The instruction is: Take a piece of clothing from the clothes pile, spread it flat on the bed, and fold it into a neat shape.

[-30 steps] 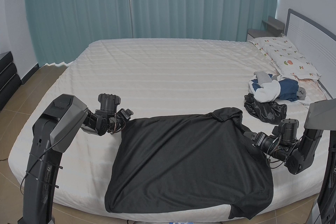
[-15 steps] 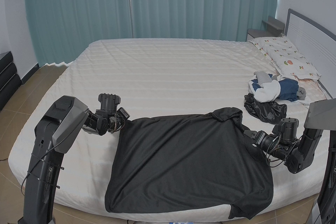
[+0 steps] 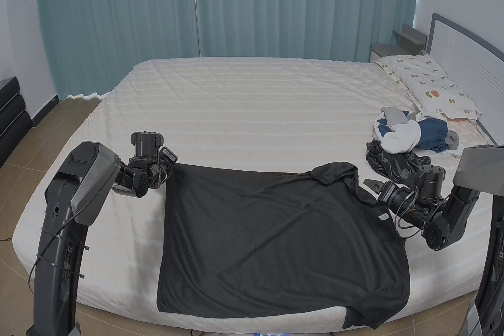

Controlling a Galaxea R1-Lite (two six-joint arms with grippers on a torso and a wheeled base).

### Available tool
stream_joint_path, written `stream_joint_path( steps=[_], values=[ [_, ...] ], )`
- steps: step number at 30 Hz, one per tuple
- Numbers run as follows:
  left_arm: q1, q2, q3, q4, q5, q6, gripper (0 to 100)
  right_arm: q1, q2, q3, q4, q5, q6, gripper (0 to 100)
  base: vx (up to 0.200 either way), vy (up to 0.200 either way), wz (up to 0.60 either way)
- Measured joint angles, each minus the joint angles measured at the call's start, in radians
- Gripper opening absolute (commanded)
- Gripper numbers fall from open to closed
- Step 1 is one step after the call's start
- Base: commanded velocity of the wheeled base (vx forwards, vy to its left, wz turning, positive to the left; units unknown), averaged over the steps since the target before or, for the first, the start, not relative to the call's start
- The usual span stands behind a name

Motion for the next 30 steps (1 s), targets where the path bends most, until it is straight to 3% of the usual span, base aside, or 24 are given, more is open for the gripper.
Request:
stream_joint_path(
  steps=[4, 5, 12, 16, 21, 25, 30],
  values=[
    [0.005, 0.005, -0.004, -0.006, 0.0, 0.001, 0, 0.012, 0.013, -0.033, 0.001, 0.0, 0.001, 100, 0.0, 0.0, 0.0],
    [0.007, 0.007, -0.005, -0.005, -0.001, 0.001, 100, 0.016, 0.017, -0.042, 0.001, 0.0, 0.001, 100, 0.0, 0.0, 0.0],
    [0.015, 0.004, 0.01, 0.002, -0.005, -0.014, 100, 0.034, 0.034, -0.096, 0.061, 0.0, 0.001, 100, 0.0, 0.0, 0.0],
    [0.014, -0.031, 0.084, 0.003, -0.015, -0.039, 100, 0.041, 0.041, -0.14, 0.1, 0.0, 0.001, 100, 0.0, 0.0, 0.0],
    [0.018, -0.114, 0.225, -0.001, -0.076, -0.053, 100, 0.051, 0.048, -0.166, 0.116, 0.0, 0.002, 100, 0.0, 0.0, 0.0],
    [0.021, -0.172, 0.319, -0.003, -0.138, -0.057, 100, 0.057, 0.051, -0.179, 0.126, 0.0, 0.001, 100, 0.2, 0.0, 0.0],
    [0.021, -0.216, 0.364, -0.003, -0.15, -0.063, 100, 0.073, 0.059, -0.234, 0.176, -0.001, 0.003, 100, 0.08, 0.0, 0.0]
  ],
)
